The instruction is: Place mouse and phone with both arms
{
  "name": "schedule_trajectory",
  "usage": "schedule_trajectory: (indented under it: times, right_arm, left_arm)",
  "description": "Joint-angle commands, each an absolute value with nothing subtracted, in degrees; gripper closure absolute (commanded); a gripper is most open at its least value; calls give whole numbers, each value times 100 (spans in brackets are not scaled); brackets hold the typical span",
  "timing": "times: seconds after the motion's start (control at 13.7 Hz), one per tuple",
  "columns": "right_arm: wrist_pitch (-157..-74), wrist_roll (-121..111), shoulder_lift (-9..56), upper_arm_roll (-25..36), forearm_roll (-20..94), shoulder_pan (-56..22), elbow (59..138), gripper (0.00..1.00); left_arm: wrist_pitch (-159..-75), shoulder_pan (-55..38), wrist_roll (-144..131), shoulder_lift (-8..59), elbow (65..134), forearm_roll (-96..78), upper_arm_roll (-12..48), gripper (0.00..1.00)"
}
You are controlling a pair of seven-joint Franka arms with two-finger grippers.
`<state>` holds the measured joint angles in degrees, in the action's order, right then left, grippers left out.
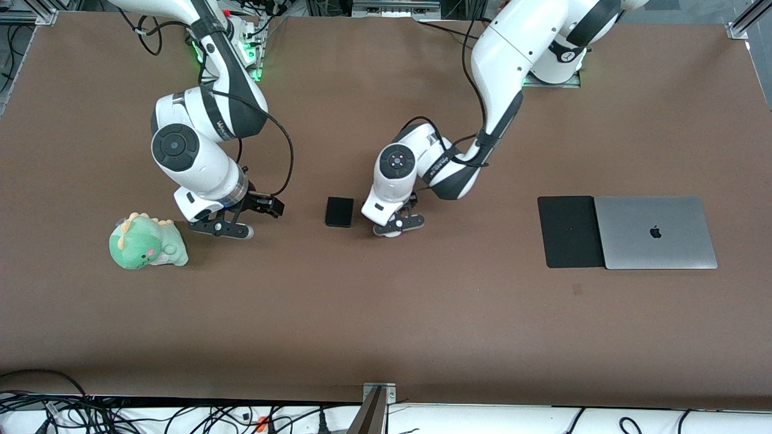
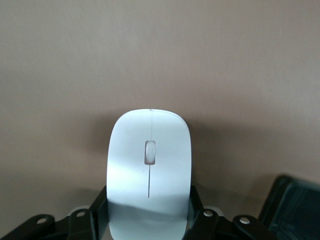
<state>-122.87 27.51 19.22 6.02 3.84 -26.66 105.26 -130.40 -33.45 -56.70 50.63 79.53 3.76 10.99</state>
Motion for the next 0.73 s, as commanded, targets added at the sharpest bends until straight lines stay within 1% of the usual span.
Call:
schedule_trajectory:
  times: [0.0,0.22,0.44,0.66]
  right_arm:
    - [-12585,2987,1890,554,448,-2751,10722,0]
    - [-12849,3531,1986,519,448,-3031,10767,0]
    - [-13121,3858,2144,519,448,-3347,10775,0]
    - [-13455,4147,2434,519,439,-3611,10775,0]
  left_arm:
    - [-12938,-2753,-4933,4773,8155,510,1212,53]
    - [-12972,-2391,-4326,4448,8726,527,1222,51]
    - [-12981,-1769,-3388,3825,9568,527,1222,52]
    - [-12911,-1293,-2543,3385,10246,527,1222,52]
